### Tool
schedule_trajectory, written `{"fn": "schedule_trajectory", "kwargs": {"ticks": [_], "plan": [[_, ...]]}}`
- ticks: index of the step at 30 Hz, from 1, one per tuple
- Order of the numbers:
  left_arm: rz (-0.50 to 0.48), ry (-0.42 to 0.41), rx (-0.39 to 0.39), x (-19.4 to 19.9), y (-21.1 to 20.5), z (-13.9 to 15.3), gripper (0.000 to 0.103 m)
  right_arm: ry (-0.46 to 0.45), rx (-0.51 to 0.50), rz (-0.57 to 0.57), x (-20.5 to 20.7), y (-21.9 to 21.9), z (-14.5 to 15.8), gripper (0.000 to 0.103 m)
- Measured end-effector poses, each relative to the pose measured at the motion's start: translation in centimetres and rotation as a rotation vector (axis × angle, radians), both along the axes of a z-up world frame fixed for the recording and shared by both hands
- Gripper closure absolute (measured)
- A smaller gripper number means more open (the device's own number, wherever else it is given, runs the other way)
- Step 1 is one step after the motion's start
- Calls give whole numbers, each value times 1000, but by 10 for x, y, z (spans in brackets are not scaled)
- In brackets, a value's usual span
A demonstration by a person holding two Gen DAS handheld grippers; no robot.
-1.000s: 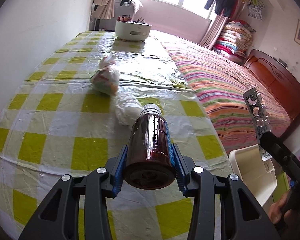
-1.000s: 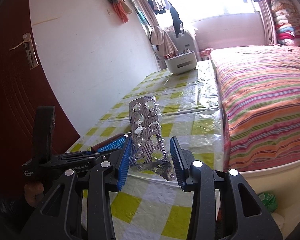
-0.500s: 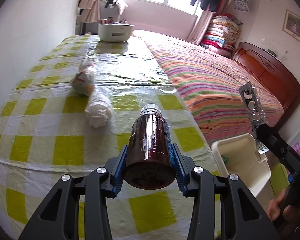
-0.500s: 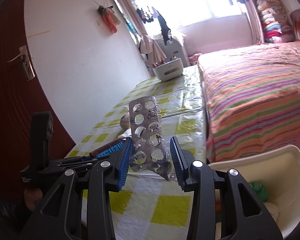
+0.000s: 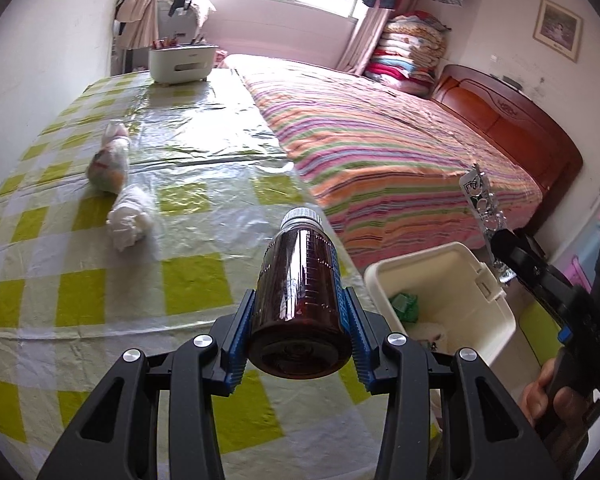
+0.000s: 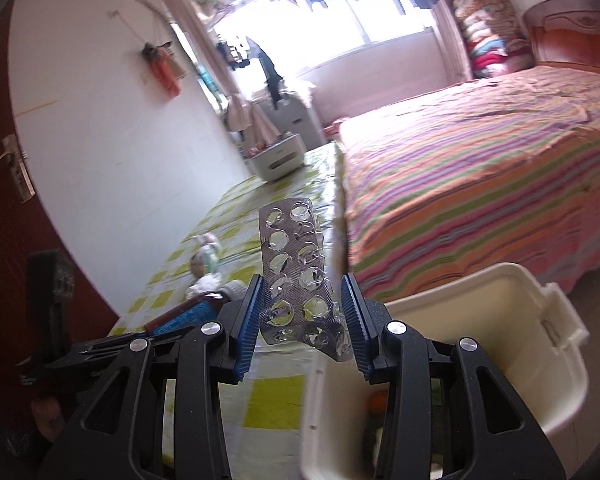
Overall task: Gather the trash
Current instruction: 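Carry the blister pack and brown bottle with both tools over the cream bin, then open the right tool to drop the blister pack while the left tool drops the brown bottle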
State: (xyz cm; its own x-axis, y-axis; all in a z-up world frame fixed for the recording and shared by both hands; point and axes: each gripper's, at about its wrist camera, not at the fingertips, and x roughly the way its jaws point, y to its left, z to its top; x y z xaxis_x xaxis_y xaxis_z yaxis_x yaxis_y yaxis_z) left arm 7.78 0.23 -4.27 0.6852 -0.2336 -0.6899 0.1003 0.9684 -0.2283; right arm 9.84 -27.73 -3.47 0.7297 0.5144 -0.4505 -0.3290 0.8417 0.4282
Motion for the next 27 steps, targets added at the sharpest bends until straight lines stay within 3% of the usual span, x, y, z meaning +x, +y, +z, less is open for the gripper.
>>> {"fn": "schedule_trajectory", "kwargs": {"ticks": [14, 17, 27], "plan": [[-74, -14, 12, -12, -29, 5, 62, 41, -68, -197, -6, -29, -15, 62], [-87, -13, 14, -14, -35, 6, 62, 52, -58, -228, -7, -29, -17, 42], [-149, -27, 44, -23, -62, 12, 62, 1, 29, -344, -25, -60, -1, 32]]}}
